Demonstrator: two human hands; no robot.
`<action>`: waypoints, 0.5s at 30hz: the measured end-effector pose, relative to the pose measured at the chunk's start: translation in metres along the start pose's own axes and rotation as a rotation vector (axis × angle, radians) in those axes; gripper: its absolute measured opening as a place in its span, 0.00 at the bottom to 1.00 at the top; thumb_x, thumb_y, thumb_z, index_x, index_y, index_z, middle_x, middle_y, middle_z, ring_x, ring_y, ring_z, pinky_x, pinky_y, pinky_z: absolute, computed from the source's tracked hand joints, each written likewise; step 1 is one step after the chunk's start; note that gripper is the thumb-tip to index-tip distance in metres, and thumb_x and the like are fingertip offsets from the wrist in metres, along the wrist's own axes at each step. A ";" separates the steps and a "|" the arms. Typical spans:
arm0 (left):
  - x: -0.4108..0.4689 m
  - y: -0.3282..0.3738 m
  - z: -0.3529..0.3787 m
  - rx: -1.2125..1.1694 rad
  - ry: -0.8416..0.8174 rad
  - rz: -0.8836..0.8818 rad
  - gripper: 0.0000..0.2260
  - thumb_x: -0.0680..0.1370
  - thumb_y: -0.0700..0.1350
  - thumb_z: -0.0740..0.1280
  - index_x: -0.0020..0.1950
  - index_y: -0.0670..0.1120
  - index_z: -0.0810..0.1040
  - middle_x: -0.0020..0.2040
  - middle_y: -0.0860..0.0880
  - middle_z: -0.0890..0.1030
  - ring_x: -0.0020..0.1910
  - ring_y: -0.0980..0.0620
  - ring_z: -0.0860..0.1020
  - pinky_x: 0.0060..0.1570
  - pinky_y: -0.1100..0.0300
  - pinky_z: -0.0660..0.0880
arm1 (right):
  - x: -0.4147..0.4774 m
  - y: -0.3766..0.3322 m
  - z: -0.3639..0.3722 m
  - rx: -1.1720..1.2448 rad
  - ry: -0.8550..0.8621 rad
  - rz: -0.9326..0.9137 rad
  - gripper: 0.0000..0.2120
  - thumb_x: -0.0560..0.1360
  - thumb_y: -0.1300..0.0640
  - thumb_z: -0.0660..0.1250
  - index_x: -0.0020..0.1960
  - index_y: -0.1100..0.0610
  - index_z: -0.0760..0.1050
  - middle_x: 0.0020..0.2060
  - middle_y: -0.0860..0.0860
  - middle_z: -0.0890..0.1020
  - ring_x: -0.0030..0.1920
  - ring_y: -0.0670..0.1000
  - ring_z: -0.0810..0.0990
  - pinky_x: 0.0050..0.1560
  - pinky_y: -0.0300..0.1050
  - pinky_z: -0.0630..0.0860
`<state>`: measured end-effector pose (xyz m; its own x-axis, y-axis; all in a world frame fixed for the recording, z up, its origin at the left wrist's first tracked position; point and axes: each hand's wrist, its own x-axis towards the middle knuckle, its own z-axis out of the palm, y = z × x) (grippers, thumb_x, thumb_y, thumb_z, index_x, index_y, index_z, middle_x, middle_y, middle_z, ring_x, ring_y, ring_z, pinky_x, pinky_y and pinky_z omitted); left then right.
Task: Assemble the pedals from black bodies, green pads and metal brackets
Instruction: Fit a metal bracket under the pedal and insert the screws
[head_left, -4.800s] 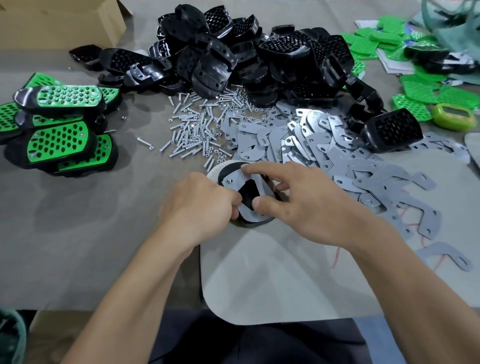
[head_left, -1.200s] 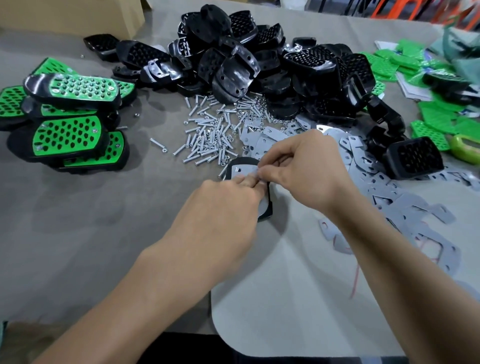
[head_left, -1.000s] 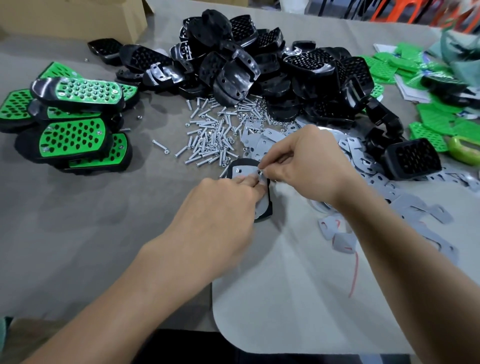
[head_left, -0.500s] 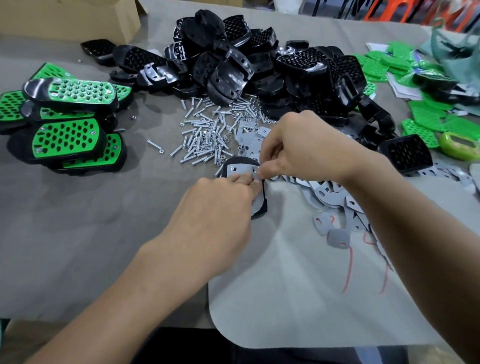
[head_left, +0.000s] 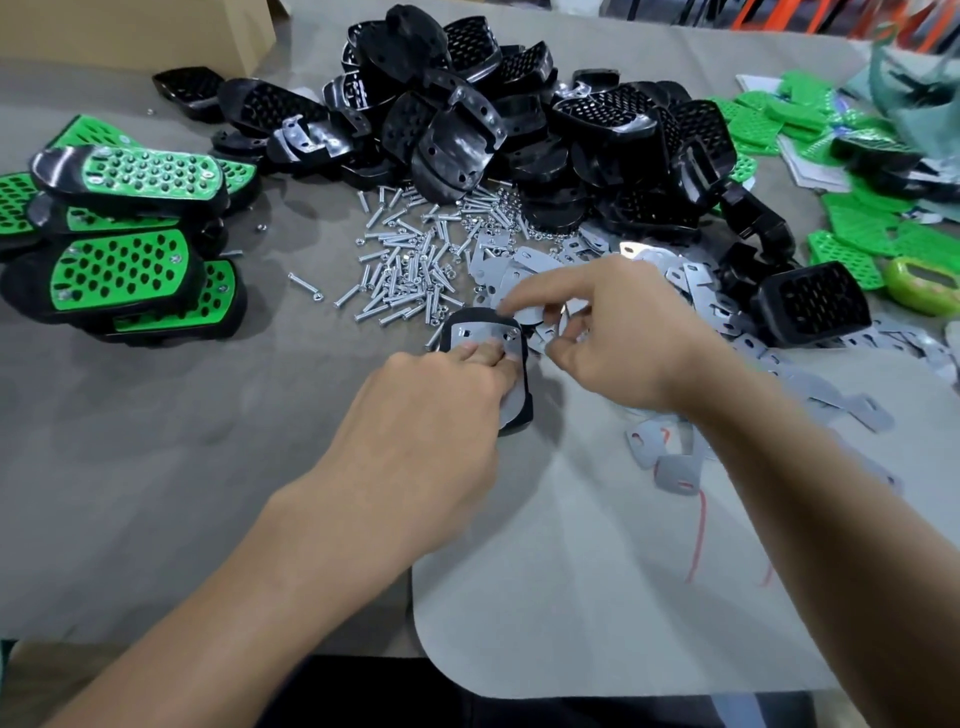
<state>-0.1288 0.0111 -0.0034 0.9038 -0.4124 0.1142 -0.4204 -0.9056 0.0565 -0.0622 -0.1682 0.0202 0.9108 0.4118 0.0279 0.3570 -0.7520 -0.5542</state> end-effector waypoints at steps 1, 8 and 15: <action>0.000 -0.001 -0.001 -0.005 -0.001 0.002 0.30 0.80 0.43 0.58 0.82 0.56 0.59 0.83 0.57 0.59 0.78 0.56 0.65 0.59 0.55 0.72 | -0.002 0.001 0.002 0.018 -0.015 0.006 0.23 0.70 0.68 0.66 0.52 0.42 0.85 0.51 0.38 0.84 0.44 0.38 0.81 0.45 0.25 0.70; -0.003 0.001 0.000 -0.022 0.001 0.007 0.31 0.80 0.44 0.59 0.83 0.56 0.57 0.84 0.57 0.57 0.80 0.58 0.60 0.65 0.56 0.71 | -0.009 0.011 0.010 0.216 0.029 0.066 0.22 0.69 0.63 0.69 0.52 0.38 0.84 0.58 0.28 0.80 0.43 0.46 0.84 0.50 0.38 0.80; -0.004 0.003 -0.003 -0.063 -0.005 -0.035 0.32 0.79 0.44 0.59 0.82 0.59 0.57 0.83 0.59 0.57 0.76 0.56 0.69 0.60 0.55 0.75 | -0.005 0.009 0.019 0.245 0.124 0.155 0.15 0.69 0.62 0.71 0.43 0.42 0.87 0.55 0.34 0.84 0.30 0.37 0.78 0.43 0.37 0.78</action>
<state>-0.1339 0.0107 -0.0003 0.9185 -0.3810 0.1059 -0.3923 -0.9116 0.1228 -0.0670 -0.1675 -0.0008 0.9741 0.2250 0.0206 0.1654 -0.6478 -0.7436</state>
